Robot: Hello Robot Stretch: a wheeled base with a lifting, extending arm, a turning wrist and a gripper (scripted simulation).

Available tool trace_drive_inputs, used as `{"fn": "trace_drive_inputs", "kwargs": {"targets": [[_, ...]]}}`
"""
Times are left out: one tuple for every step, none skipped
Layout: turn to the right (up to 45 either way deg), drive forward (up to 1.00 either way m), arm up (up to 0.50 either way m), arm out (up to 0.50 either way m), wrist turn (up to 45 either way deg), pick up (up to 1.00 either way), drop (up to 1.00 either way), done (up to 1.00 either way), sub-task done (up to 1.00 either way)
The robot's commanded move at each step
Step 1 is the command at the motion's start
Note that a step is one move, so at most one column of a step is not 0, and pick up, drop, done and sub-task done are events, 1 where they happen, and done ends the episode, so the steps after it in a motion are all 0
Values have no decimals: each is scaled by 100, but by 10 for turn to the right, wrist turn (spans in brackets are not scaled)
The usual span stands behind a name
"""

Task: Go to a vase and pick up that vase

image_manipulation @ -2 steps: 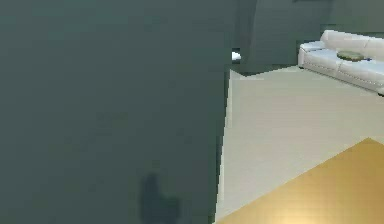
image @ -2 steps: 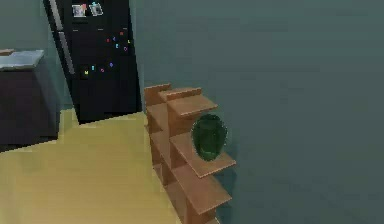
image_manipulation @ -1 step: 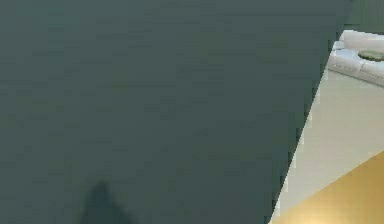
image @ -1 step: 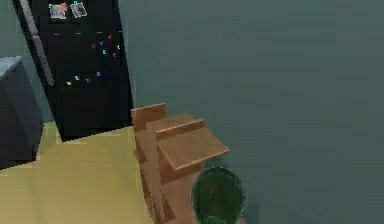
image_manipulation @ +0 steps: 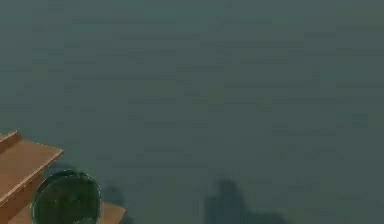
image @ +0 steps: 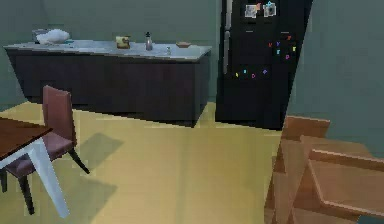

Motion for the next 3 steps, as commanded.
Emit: {"fn": "trace_drive_inputs", "kwargs": {"targets": [[-300, 0, 0, 0, 0, 0, 0, 0, 0], [0, 0, 50, 0, 0, 0, 0, 0, 0], [0, 0, 36, 0, 0, 0, 0, 0, 0]]}}
